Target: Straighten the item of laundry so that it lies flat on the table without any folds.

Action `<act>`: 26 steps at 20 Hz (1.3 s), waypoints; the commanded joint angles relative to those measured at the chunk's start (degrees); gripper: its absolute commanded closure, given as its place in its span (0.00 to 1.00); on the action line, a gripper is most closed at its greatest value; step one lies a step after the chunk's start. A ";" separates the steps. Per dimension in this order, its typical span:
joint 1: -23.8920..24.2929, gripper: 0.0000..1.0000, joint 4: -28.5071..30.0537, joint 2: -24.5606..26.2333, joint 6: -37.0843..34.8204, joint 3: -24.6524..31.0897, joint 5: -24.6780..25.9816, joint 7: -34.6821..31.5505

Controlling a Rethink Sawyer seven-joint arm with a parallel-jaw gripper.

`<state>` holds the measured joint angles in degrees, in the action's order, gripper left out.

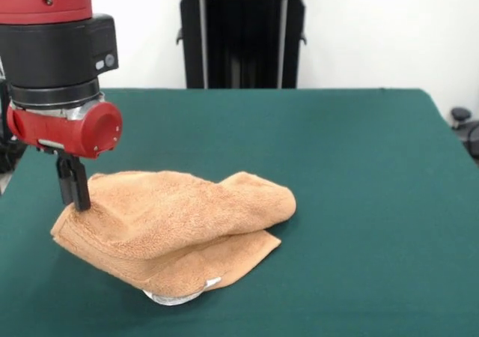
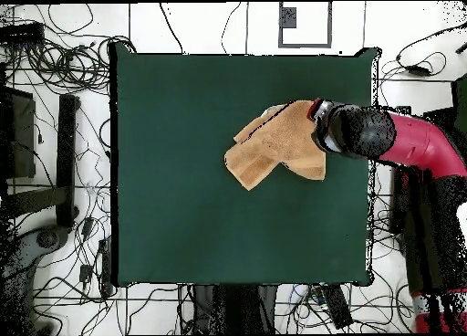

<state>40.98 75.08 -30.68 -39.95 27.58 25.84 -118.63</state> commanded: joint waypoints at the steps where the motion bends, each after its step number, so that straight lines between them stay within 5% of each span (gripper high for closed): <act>1: 0.40 1.00 7.01 3.98 1.40 7.67 3.53 18.60; 11: 2.40 1.00 7.60 4.58 4.38 10.45 7.44 20.88; 26: 0.70 1.00 10.24 -2.61 -6.51 7.44 4.03 12.37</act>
<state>44.04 77.68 -31.88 -38.94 32.02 30.19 -118.63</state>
